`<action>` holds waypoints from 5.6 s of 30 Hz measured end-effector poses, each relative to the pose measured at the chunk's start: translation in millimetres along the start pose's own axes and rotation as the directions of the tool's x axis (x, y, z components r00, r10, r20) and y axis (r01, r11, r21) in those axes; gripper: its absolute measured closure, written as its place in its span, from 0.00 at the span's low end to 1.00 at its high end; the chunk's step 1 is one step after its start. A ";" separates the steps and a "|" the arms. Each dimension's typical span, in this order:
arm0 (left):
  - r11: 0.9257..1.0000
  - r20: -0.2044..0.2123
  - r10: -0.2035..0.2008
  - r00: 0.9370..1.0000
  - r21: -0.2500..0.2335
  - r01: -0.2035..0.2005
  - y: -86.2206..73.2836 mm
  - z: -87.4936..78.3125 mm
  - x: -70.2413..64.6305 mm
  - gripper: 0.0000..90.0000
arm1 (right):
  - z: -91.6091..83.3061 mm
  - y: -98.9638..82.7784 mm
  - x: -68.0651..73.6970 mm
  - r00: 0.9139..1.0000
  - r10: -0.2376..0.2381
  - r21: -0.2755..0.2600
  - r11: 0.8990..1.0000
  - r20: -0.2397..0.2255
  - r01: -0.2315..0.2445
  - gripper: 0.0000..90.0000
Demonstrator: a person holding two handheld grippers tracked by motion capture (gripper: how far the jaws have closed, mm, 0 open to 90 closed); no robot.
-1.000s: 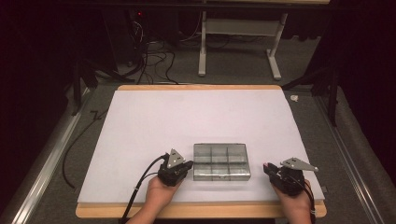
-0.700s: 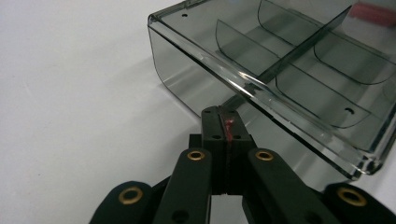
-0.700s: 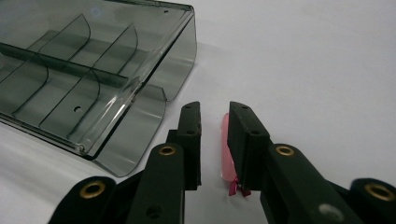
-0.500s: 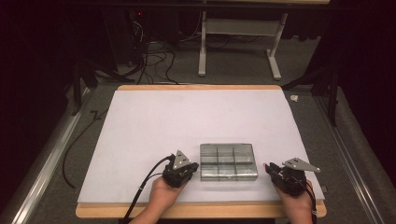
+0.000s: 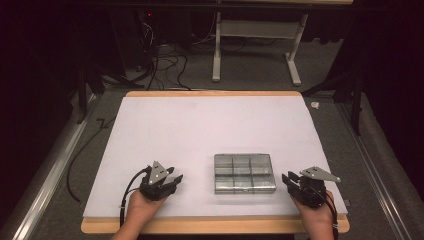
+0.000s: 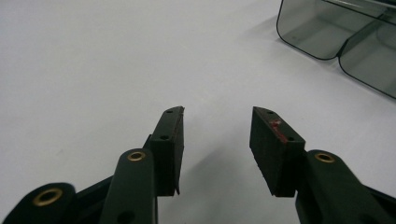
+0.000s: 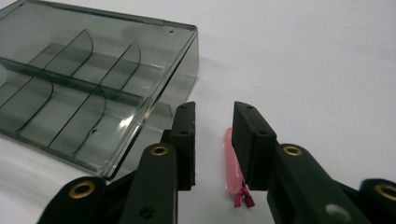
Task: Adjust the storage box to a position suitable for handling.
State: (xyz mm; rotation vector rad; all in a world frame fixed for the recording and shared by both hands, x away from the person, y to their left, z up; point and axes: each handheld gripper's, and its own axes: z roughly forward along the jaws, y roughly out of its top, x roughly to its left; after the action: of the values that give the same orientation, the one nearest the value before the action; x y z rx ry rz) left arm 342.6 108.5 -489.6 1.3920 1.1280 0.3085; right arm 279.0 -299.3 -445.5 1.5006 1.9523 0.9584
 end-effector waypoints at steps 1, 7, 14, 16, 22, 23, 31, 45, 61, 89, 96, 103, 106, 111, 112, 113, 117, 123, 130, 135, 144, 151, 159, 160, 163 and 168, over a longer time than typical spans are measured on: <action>1.000 0.002 -0.006 1.000 0.013 0.006 -1.2 0.9 0.3 0.61 | -1.0 -0.7 1.4 1.000 -0.008 0.001 1.000 0.002 0.008 0.81; 0.999 0.011 0.009 1.000 0.033 -0.010 -2.4 1.2 -0.3 0.51 | 0.1 -14.5 0.7 1.000 -0.005 0.005 1.000 -0.012 0.006 0.85; 0.998 0.009 -0.002 1.000 0.057 0.002 -3.4 4.5 -1.1 0.45 | -1.1 -20.4 0.8 0.999 -0.013 0.018 1.000 -0.050 0.014 0.96; 0.998 0.008 0.002 1.000 0.062 -0.003 -3.5 4.6 -0.8 0.45 | -1.7 -21.1 3.7 0.998 -0.016 0.031 0.999 -0.060 0.017 1.00; 0.997 0.010 0.000 1.000 0.071 0.000 -3.2 4.6 -0.2 0.45 | -4.5 -20.1 14.5 0.995 -0.049 0.036 0.998 -0.082 0.052 1.00; 0.997 0.010 -0.001 1.000 0.072 0.000 -3.2 4.7 -0.2 0.45 | -5.0 -20.0 15.9 0.995 -0.049 0.033 0.998 -0.084 0.052 1.00; 0.997 0.010 0.003 1.000 0.071 -0.004 -4.2 5.3 -1.4 0.44 | -10.8 -22.5 19.5 0.990 -0.070 0.036 0.997 -0.119 0.074 1.00; 0.997 0.017 0.015 1.000 0.079 -0.017 -4.7 5.0 -1.7 0.43 | -13.0 -21.9 23.0 0.985 -0.094 0.030 0.995 -0.142 0.099 1.00; 0.996 0.019 0.015 1.000 0.085 -0.017 -5.3 5.6 -2.2 0.44 | -13.5 -21.9 22.8 0.985 -0.088 0.020 0.996 -0.147 0.092 1.00; 0.998 0.019 0.026 0.999 0.059 -0.027 -5.5 4.1 -3.1 0.58 | -14.6 -7.3 24.2 0.982 -0.101 -0.065 0.994 -0.162 0.091 1.00; 0.998 0.041 -0.008 0.999 0.064 0.005 -2.3 2.8 -0.7 0.61 | -10.2 -2.6 23.7 0.981 -0.093 -0.070 0.994 -0.170 0.082 1.00; 0.998 0.062 0.019 0.998 0.058 -0.023 -4.9 -0.2 -6.3 0.69 | -8.3 -2.1 23.0 0.980 -0.096 -0.070 0.994 -0.172 0.085 1.00; 0.997 0.089 0.035 0.995 0.060 -0.041 -7.4 -3.1 -15.4 0.71 | -8.3 -1.8 23.8 0.980 -0.101 -0.073 0.993 -0.171 0.089 1.00; 0.998 0.134 -0.009 0.991 0.067 0.001 -7.3 -3.1 -34.6 0.72 | -7.7 -0.7 25.1 0.981 -0.093 -0.076 0.994 -0.169 0.081 1.00; 0.997 0.144 -0.015 0.989 0.075 0.004 -8.1 -2.6 -39.6 0.72 | -7.7 -0.4 25.5 0.981 -0.091 -0.076 0.994 -0.169 0.079 1.00; 0.997 0.159 -0.022 0.987 0.078 0.009 -8.8 -2.8 -43.8 0.72 | -7.6 0.4 25.8 0.981 -0.099 -0.083 0.993 -0.166 0.086 1.00; 0.997 0.208 -0.053 0.977 0.073 0.038 -8.7 -7.0 -61.8 0.81 | -8.6 0.1 27.1 0.981 -0.099 -0.088 0.992 -0.164 0.086 1.00; 0.998 0.259 -0.048 0.965 0.056 0.035 -10.4 -6.3 -81.4 0.96 | -8.9 -1.1 26.0 0.980 -0.107 -0.088 0.992 -0.169 0.093 1.00; 0.998 0.289 -0.052 0.956 0.033 0.045 -10.3 5.3 -93.2 0.99 | -6.5 -0.8 24.5 0.980 -0.100 -0.091 0.992 -0.174 0.085 1.00; 0.997 0.291 -0.074 0.954 0.029 0.069 -7.9 16.6 -97.7 1.00 | -8.0 -0.6 25.6 0.980 -0.096 -0.091 0.993 -0.173 0.081 1.00; 0.997 0.283 -0.077 0.956 0.033 0.070 -4.9 27.9 -99.8 1.00 | -6.8 0.0 25.3 0.980 -0.095 -0.095 0.992 -0.178 0.079 1.00; 0.997 0.282 -0.076 0.956 0.020 0.073 -1.4 31.4 -101.3 1.00 | -7.1 -0.7 25.5 0.978 -0.095 -0.092 0.993 -0.184 0.079 1.00; 0.997 0.281 -0.079 0.956 0.008 0.080 7.1 37.6 -101.1 1.00 | -6.2 -3.9 24.7 0.980 -0.089 -0.070 0.995 -0.176 0.078 1.00; 0.996 0.280 -0.084 0.956 0.005 0.086 8.3 39.0 -100.9 1.00 | -6.0 -4.3 24.1 0.980 -0.095 -0.067 0.994 -0.175 0.084 1.00; 0.996 0.279 -0.082 0.957 -0.001 0.086 11.4 42.3 -99.7 1.00 | -5.8 -5.5 24.2 0.980 -0.089 -0.059 0.995 -0.178 0.080 1.00; 0.995 0.275 -0.092 0.957 -0.011 0.099 14.8 48.0 -97.0 0.99 | -5.0 -6.5 24.9 0.981 -0.089 -0.056 0.995 -0.174 0.080 1.00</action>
State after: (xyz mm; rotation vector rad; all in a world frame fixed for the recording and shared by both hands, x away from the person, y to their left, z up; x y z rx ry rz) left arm 338.5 9.3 -444.0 1.3082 0.9537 0.0561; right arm 264.5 -277.4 -446.5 1.3343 2.0818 1.1266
